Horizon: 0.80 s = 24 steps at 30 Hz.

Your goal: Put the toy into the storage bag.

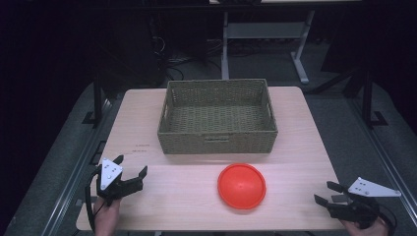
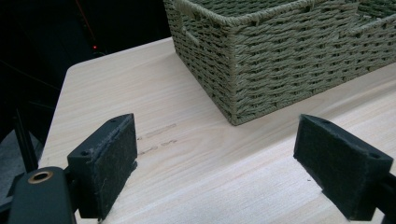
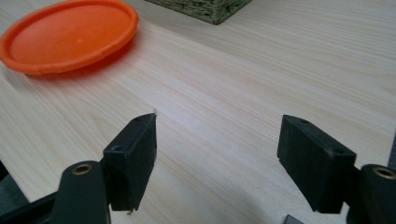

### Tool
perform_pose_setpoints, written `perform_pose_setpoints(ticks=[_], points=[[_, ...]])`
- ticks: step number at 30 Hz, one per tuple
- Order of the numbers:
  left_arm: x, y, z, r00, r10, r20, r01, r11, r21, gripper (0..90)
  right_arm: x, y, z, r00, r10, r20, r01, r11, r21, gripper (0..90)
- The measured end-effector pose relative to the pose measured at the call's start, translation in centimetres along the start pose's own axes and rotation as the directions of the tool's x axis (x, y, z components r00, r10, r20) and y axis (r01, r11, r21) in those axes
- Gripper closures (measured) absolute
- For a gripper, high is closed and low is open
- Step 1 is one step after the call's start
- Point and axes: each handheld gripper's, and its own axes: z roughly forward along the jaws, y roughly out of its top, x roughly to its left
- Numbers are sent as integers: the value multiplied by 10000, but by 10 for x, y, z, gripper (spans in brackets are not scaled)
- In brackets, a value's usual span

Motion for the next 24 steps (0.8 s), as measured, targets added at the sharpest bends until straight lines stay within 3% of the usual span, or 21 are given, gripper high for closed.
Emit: perform_pose_setpoints(ticks=[11,24], points=[[1,-1,-3,10000,-37,-40,37,10000,-70,128,9,16,14,9981,-402,-471,417,9987,306,255],[-1,-2,-4,10000,55,-73,-56,10000,-80,128,27,48,32,9866,-1068,-1235,1161,9908,701,255]])
